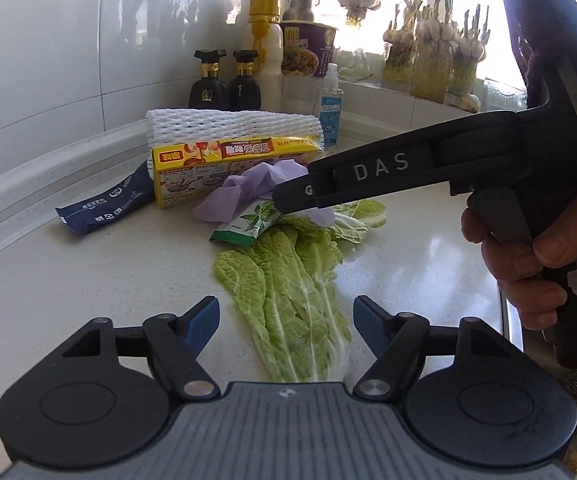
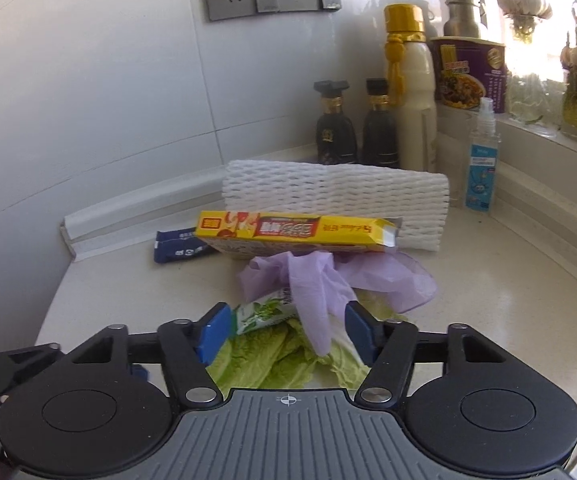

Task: Collect trash
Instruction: 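Grasp the cabbage leaf with the left tool while the right tool grasps the green wrapper, then lift the cabbage leaf and green wrapper with both tools toward the wastebasket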

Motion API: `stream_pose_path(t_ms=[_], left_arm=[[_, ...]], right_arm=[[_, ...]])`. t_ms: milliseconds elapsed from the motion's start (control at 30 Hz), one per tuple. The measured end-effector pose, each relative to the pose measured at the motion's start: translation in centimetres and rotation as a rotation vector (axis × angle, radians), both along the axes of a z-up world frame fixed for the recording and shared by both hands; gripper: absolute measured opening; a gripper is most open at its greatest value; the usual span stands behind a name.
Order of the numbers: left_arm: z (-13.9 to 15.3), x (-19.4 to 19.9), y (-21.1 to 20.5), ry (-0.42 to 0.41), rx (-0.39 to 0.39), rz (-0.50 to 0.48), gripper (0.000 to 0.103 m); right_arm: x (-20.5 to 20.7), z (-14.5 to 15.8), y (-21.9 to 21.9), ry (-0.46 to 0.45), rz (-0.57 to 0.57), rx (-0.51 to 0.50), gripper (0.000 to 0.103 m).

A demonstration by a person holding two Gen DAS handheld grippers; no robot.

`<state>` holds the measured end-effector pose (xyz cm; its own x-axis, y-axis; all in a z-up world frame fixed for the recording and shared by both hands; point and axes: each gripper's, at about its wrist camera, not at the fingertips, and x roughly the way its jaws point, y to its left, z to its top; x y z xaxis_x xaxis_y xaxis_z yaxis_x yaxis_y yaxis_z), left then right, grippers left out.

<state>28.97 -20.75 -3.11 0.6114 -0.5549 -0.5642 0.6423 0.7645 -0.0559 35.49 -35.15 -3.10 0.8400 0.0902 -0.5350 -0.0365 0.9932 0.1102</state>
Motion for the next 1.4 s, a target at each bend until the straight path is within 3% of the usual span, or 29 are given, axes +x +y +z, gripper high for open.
stream_pose_path(t_ms=[67, 400, 733, 1067, 1133, 1400], left_arm=[[-0.2, 0.2, -0.2, 0.015, -0.001, -0.008, 0.060], [-0.4, 0.1, -0.3, 0.034, 0.008, -0.048, 0.033], [-0.3, 0.1, -0.4, 0.050, 0.010, -0.037, 0.023], [-0.4, 0.6, 0.3, 0.088, -0.059, -0.008, 0.017], [-0.4, 0.6, 0.4, 0.088, -0.065, -0.003, 0.016], [-0.4, 0.3, 1.2, 0.110, -0.092, 0.041, 0.012]], right_arm=[[0.7, -0.3, 0.0, 0.035, 0.020, 0.050, 0.043], [3.7, -1.8, -1.0, 0.111, -0.062, 0.229, 0.043], [4.4, -1.9, -2.5, 0.184, -0.194, 0.490, 0.044], [4.9, -2.9, -2.2, 0.207, -0.289, 0.558, 0.031], [4.9, -3.1, -2.2, 0.202, -0.301, 0.558, 0.020], [3.6, -3.1, -2.9, 0.175, -0.276, 0.588, 0.016]])
